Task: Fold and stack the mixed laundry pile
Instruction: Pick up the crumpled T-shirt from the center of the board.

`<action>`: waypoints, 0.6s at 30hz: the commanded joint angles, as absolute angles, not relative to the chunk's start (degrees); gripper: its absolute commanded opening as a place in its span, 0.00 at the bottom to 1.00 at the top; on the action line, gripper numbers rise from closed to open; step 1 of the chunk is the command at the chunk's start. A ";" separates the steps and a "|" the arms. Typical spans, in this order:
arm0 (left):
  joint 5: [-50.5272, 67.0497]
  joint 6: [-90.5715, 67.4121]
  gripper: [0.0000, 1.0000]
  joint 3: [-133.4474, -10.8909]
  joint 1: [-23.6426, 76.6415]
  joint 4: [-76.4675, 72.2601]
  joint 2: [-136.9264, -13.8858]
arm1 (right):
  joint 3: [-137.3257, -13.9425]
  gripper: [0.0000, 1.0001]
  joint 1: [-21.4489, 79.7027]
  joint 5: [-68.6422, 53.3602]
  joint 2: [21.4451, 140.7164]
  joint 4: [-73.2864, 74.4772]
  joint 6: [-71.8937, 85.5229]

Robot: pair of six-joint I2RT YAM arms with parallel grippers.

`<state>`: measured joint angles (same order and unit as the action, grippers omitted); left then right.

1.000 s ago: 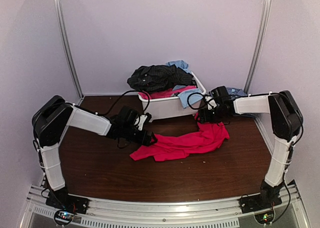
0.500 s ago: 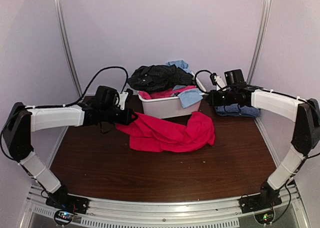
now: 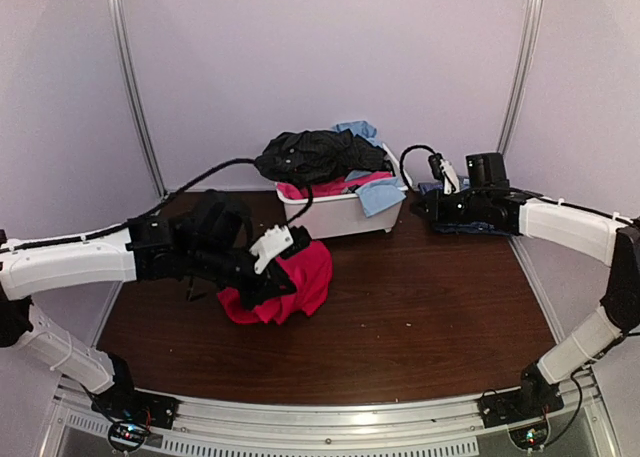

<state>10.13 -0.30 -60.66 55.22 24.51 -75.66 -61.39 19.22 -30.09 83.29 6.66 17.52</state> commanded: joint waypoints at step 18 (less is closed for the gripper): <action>11.50 3.69 0.00 -54.80 68.64 36.64 -79.35 | -94.07 0.81 44.95 -27.09 119.18 13.83 16.58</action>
